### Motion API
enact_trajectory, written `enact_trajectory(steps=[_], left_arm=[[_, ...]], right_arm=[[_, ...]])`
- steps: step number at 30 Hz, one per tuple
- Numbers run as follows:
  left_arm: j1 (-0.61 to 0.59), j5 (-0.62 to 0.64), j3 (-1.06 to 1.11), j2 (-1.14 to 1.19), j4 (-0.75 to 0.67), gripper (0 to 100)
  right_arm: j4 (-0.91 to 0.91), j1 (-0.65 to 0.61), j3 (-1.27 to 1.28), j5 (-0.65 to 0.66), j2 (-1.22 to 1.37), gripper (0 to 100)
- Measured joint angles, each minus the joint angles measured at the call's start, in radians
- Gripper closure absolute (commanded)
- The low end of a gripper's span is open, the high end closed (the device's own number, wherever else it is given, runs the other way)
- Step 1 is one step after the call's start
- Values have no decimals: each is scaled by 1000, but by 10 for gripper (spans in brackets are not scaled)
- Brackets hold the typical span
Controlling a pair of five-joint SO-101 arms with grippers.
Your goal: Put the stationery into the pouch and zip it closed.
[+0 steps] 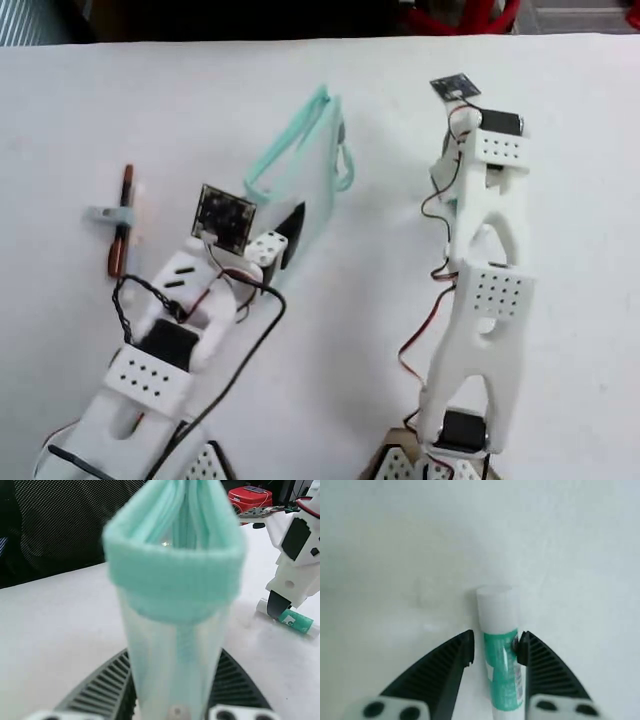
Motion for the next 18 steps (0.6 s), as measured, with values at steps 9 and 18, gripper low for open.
enact_trajectory(steps=[9, 18], left_arm=[[0, 0, 0, 0, 0, 822], [0, 0, 0, 0, 0, 820]], right_arm=[[75, 5, -206, 78, 123, 980], [209, -2, -485, -5, -61, 981]])
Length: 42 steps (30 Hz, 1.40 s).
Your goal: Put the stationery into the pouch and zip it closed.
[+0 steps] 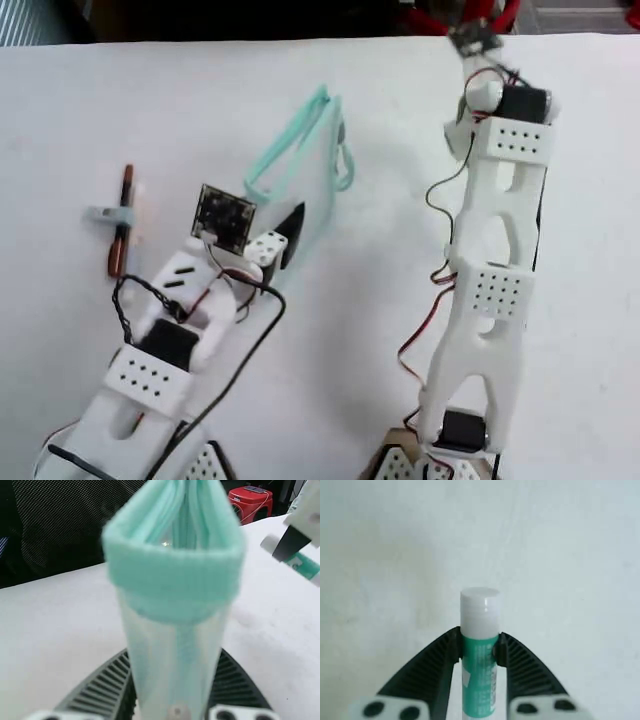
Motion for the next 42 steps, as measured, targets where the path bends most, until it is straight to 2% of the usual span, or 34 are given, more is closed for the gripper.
enact_trajectory(steps=[5, 11, 14, 18, 21, 24, 29, 36, 42], left_arm=[[0, 0, 0, 0, 0, 820], [-2, 0, 0, 0, 0, 820], [0, 0, 0, 0, 0, 820], [0, 0, 0, 0, 0, 820], [0, 0, 0, 0, 0, 820], [0, 0, 0, 0, 0, 821], [-2, 0, 0, 0, 0, 821], [-2, 0, 0, 0, 0, 821], [0, 0, 0, 0, 0, 820]], right_arm=[[0, -37, 127, -25, -222, 981], [0, -138, 442, -106, -589, 981], [-6, -262, 525, -135, -795, 981], [-91, -505, 537, -215, -1039, 981], [-164, -667, 539, -305, -1114, 981], [-236, -755, 559, -408, -1117, 981], [-305, -767, 638, -516, -1083, 981], [-477, -701, 875, -531, -1056, 981], [-528, -669, 1017, -531, -1056, 981]])
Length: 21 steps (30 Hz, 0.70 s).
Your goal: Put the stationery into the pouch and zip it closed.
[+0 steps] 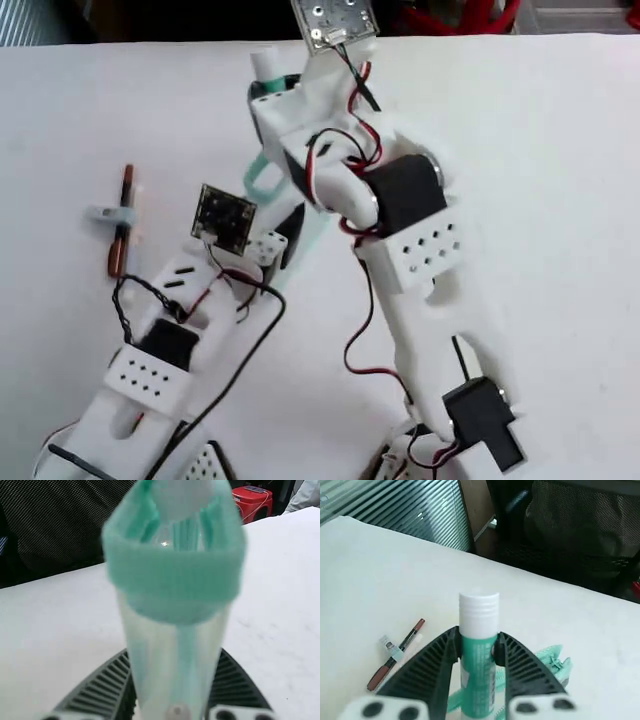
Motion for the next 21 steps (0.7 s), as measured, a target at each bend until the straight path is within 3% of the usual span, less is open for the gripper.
enact_trajectory(steps=[7, 16, 18, 21], left_arm=[[-5, 2, 0, 0, 0, 820], [2, 2, 0, 0, 0, 820], [3, 3, 0, 0, 0, 820], [3, 3, 0, 0, 0, 820]], right_arm=[[-97, 2, 164, -9, -68, 981], [-345, -6, 738, -25, -489, 979], [-368, -21, 815, 18, -562, 931], [-358, -51, 833, 61, -589, 784]])
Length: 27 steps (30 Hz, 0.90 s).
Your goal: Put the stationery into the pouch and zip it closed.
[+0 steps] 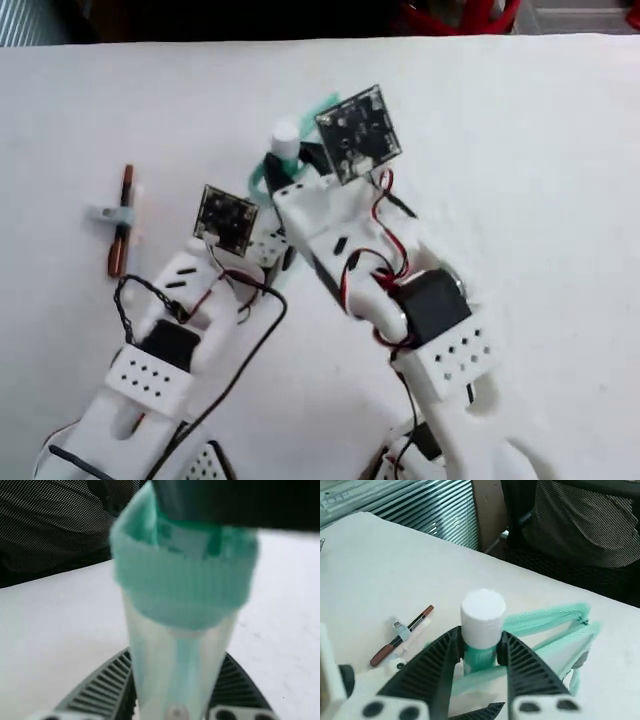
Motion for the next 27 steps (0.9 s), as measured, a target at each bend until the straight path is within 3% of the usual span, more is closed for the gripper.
enact_trajectory(steps=[2, 8, 13, 19, 27], left_arm=[[0, 0, 0, 0, 0, 820], [-5, 0, 0, 0, 0, 820], [-6, 0, 0, 0, 0, 820], [-8, 0, 0, 0, -3, 820], [-8, 0, 0, 0, -3, 820]], right_arm=[[25, -5, -3, 8, -2, 749], [112, 11, -110, 15, 5, 786], [126, 115, -233, 11, 46, 786], [195, 190, -400, -153, 256, 784], [598, 180, -936, -411, 657, 786]])
